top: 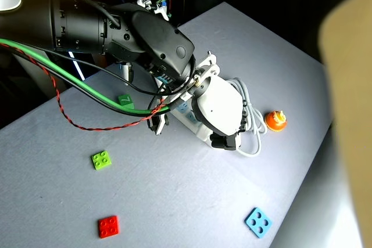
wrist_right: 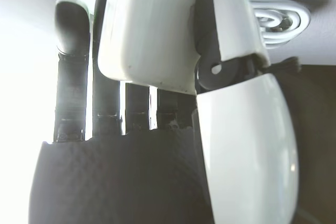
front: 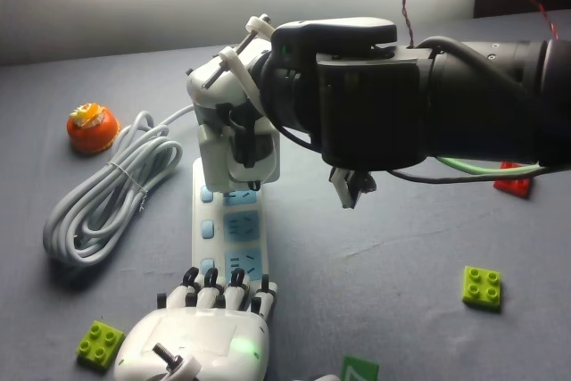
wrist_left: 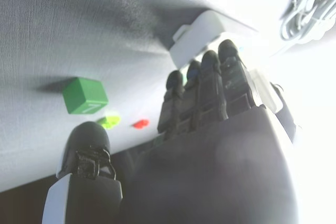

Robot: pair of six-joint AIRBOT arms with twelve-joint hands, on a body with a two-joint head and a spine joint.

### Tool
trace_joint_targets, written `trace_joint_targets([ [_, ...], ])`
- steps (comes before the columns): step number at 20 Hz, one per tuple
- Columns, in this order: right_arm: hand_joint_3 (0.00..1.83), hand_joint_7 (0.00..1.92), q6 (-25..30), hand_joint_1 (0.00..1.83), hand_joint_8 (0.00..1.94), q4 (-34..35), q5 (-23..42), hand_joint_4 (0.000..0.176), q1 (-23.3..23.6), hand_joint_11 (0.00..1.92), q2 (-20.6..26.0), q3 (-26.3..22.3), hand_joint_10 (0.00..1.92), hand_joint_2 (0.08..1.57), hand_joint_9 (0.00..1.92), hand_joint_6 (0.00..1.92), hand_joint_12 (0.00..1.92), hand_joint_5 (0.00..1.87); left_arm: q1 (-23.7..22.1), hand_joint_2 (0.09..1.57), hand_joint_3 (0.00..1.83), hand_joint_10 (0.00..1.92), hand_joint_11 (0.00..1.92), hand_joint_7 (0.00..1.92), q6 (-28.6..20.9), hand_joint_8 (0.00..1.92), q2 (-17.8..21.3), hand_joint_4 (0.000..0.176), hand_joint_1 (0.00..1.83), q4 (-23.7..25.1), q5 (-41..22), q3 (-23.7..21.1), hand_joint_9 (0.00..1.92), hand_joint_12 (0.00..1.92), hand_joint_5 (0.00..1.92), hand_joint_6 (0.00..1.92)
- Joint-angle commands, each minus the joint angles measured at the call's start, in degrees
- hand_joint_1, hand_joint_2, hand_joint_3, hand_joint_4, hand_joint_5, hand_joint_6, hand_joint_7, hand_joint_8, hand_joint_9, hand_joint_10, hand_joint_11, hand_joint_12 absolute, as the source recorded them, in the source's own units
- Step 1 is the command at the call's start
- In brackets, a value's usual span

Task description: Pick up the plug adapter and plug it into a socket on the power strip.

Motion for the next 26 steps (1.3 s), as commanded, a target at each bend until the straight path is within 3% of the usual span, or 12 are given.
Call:
trace_joint_targets([
  [1,0.00,0.94,-0.40,1.23,1.25,-2.60,-2.05,0.000,0.31,0.61,0.05,0.09,1.24,1.15,0.78,0.97,1.66,0.89,0.15,1.26,0.00,0.00,0.00,0.00,-0.85,0.00,0.32,0.000,0.00,4.32,2.92,-0.32,0.00,0.00,0.00,0.00],
  [18,0.00,0.94,-1.07,1.23,1.27,-2.60,-2.09,0.000,-0.09,0.63,1.71,0.19,1.23,1.16,0.79,0.99,1.64,0.87,0.60,1.26,0.00,0.00,0.06,0.00,-1.50,0.00,1.52,0.000,0.00,3.65,2.36,-0.50,0.00,0.03,0.02,0.00],
  [21,0.00,0.95,-1.07,1.24,1.25,-2.59,-1.99,0.000,-0.52,0.61,2.10,-0.09,1.24,1.15,0.78,0.92,1.67,0.92,0.77,1.26,0.00,0.00,0.05,0.01,-1.50,0.00,1.51,0.000,0.02,3.65,2.36,-0.37,0.01,0.04,0.04,0.01],
  [26,0.00,0.96,-1.08,1.23,1.24,-2.60,-2.19,0.000,-0.64,0.62,1.93,-0.35,1.23,1.15,0.80,0.98,1.67,0.88,1.37,1.26,0.00,0.00,0.04,0.00,-1.50,0.00,1.51,0.000,0.02,3.65,2.36,-0.46,0.00,0.06,0.04,0.00],
])
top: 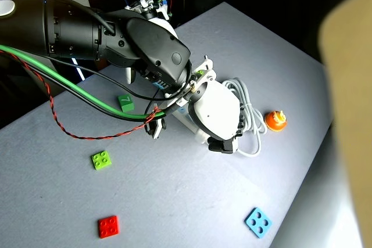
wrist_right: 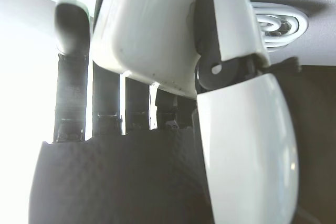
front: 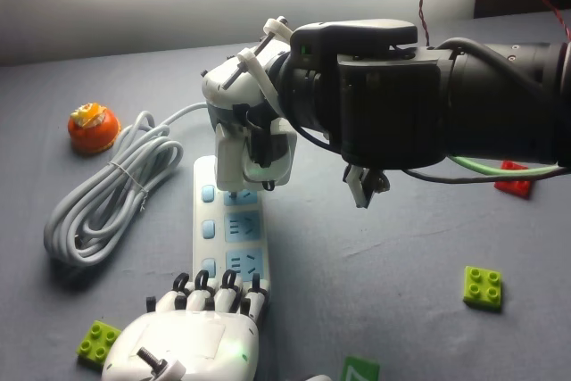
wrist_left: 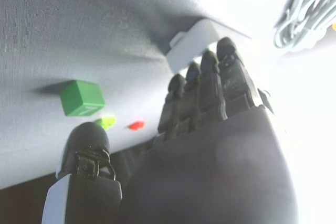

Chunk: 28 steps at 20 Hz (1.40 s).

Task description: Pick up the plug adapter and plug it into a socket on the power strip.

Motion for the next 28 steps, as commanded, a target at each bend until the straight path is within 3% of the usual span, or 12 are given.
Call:
trace_joint_targets([
  [1,0.00,0.95,-0.69,1.23,1.25,-2.66,-0.92,0.000,0.28,0.61,-0.01,-0.15,1.22,1.16,0.80,1.01,1.67,0.86,0.17,1.26,0.00,0.00,0.03,0.00,0.03,0.00,0.33,0.000,0.01,3.00,2.56,-0.07,0.00,0.06,0.04,0.00],
  [12,0.00,0.96,-0.69,1.24,1.24,-4.24,-1.21,0.000,-1.32,0.67,-2.83,0.21,1.21,1.15,0.82,0.97,1.62,0.88,0.42,1.26,0.00,0.00,0.00,0.01,0.03,0.00,0.33,0.000,0.02,3.01,2.62,-0.15,0.02,0.24,0.05,0.01],
  [17,0.00,1.00,-0.69,1.24,1.17,-5.23,-1.28,0.000,-2.65,0.72,-4.40,0.23,1.16,1.14,0.87,0.97,1.57,0.88,0.38,1.26,0.00,0.00,0.00,0.00,0.03,0.00,0.33,0.000,0.02,3.01,2.82,-0.22,0.00,0.20,0.02,0.00],
  [22,0.00,0.96,-0.69,1.23,1.22,-6.64,-1.26,0.000,-3.97,0.68,-6.52,1.50,1.19,1.15,0.84,0.98,1.60,0.88,0.44,1.25,0.00,0.00,0.00,0.01,0.03,0.00,0.34,0.000,0.04,3.01,3.18,-0.36,0.01,0.23,0.05,0.01],
  [24,0.00,0.95,-0.68,1.23,1.25,-6.64,-1.40,0.000,-4.06,0.67,-6.86,1.59,1.20,1.15,0.83,0.99,1.61,0.88,0.49,1.25,0.00,0.00,0.00,0.00,0.03,0.00,0.34,0.000,0.01,3.01,3.26,-0.42,0.00,0.15,0.02,0.01],
  [28,0.00,0.98,-0.68,1.24,1.20,-6.64,-1.66,0.000,-4.32,0.68,-6.79,1.62,1.18,1.14,0.85,0.94,1.59,0.91,0.74,1.25,0.00,0.00,0.00,0.01,0.02,0.00,0.34,0.000,0.00,3.01,3.35,-0.60,0.00,0.17,0.03,0.00],
])
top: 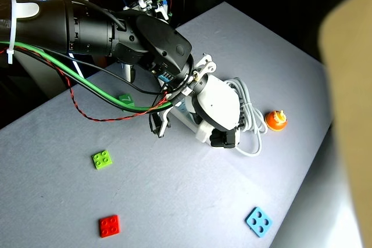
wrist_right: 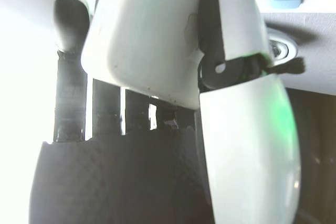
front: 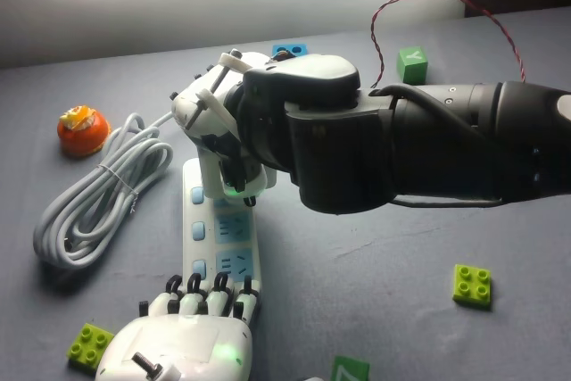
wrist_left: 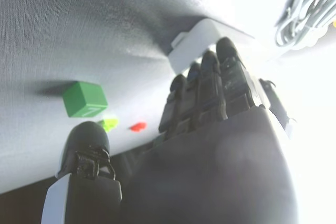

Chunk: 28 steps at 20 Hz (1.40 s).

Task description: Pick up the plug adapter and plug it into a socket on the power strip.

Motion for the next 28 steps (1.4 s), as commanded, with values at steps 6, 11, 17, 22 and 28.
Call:
trace_joint_targets([
  [6,0.00,0.94,0.74,1.23,1.26,0.43,-4.50,0.000,-0.80,0.63,-0.31,-0.03,1.23,1.16,0.80,1.02,1.65,0.86,0.40,1.26,0.00,0.00,0.00,0.00,0.03,0.00,0.34,0.000,0.02,3.11,2.48,-0.50,0.00,0.19,0.04,0.00],
  [11,0.00,0.95,1.66,1.23,1.25,0.47,-5.25,0.000,-0.25,0.63,-1.44,0.92,1.23,1.16,0.81,1.02,1.66,0.86,0.67,1.26,0.00,0.00,0.00,0.02,0.03,0.00,0.34,0.000,0.01,3.44,2.48,-0.50,0.02,0.24,0.06,0.00],
  [17,0.00,0.97,1.83,1.24,1.22,0.47,-5.25,0.000,-0.28,0.62,-3.42,1.59,1.24,1.15,0.81,0.95,1.68,0.90,0.83,1.27,0.00,0.00,0.00,0.00,0.03,0.00,0.34,0.000,0.00,3.44,2.48,-0.65,0.00,0.21,0.04,0.00],
  [22,0.00,0.94,1.21,1.24,1.28,0.47,-5.06,0.000,-0.31,0.65,-3.65,1.83,1.26,1.15,0.79,0.94,1.65,0.89,0.75,1.27,0.00,0.00,0.00,0.00,0.02,0.00,0.33,0.000,0.00,3.44,2.61,-0.75,0.00,0.14,0.04,0.01],
  [28,0.00,0.94,1.19,1.23,1.27,0.66,-4.70,0.000,-0.54,0.61,-2.70,1.81,1.28,1.16,0.78,0.98,1.69,0.88,0.73,1.27,0.00,0.00,0.00,0.01,-0.23,0.00,0.33,0.000,0.00,3.44,2.80,-0.73,0.01,0.22,0.05,0.00],
])
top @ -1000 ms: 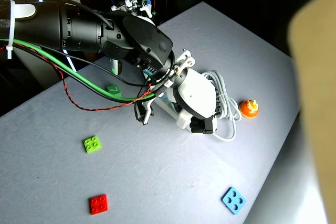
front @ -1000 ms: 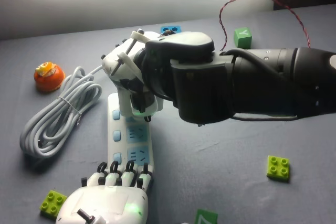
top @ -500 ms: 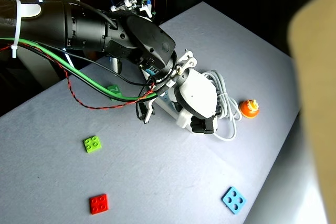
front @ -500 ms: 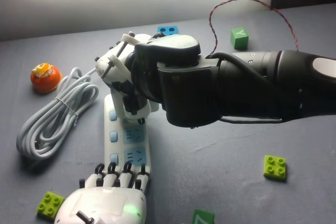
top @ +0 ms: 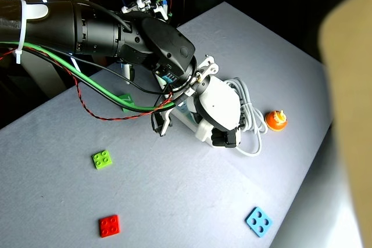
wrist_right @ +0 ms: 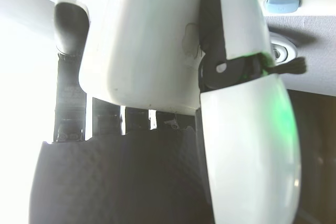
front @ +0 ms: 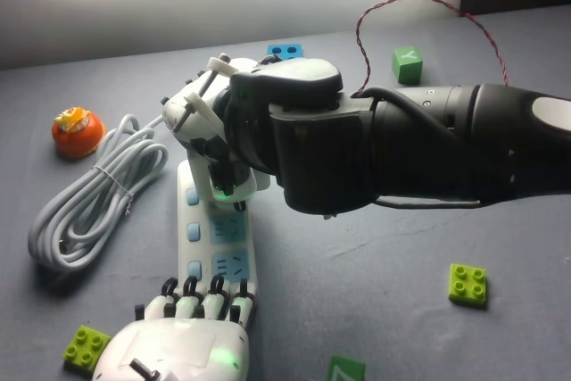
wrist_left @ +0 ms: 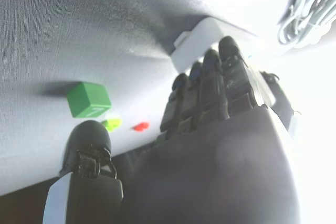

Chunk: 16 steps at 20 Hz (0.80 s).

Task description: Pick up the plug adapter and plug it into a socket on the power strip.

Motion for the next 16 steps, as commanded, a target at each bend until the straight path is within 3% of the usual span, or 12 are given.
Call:
trace_joint_targets([
  [1,0.00,0.95,0.95,1.24,1.26,-0.03,-4.46,0.000,-0.70,0.61,-0.52,-0.32,1.28,1.16,0.78,0.99,1.69,0.87,0.21,1.27,0.00,0.00,0.00,0.02,-0.23,0.00,0.33,0.000,0.00,2.87,2.28,-0.33,0.02,0.27,0.06,0.00],
  [8,0.00,0.95,0.96,1.23,1.24,0.01,-5.17,0.000,-0.86,0.63,0.81,-0.52,1.25,1.15,0.79,0.99,1.68,0.88,0.40,1.26,0.00,0.00,0.00,0.02,-0.23,0.00,0.34,0.000,0.00,2.87,2.27,-0.35,0.01,0.21,0.05,0.00],
  [12,0.00,0.92,0.60,1.19,1.18,0.01,-6.04,0.000,-0.75,0.53,1.72,-0.61,1.17,1.18,0.74,1.20,1.72,0.79,0.40,1.26,0.00,0.00,0.00,0.02,-0.23,0.00,0.34,0.000,0.00,2.87,2.28,-0.48,0.01,0.22,0.06,0.00],
  [15,0.00,0.87,0.39,1.17,1.17,0.01,-6.51,0.035,-0.60,0.51,2.15,-0.61,1.04,1.19,0.70,1.23,1.67,0.82,0.30,1.27,0.00,0.00,0.00,0.00,-0.23,0.00,0.35,0.000,0.00,2.87,2.28,-0.61,0.00,0.12,0.02,0.00],
  [16,0.00,0.82,0.28,1.10,0.67,0.01,-6.71,0.000,-0.51,0.49,2.26,-0.61,0.92,1.17,0.69,1.17,1.63,0.85,0.21,1.26,0.00,0.00,0.00,0.00,-0.23,0.00,0.35,0.000,0.00,2.87,2.28,-0.64,0.00,0.15,0.03,0.00],
])
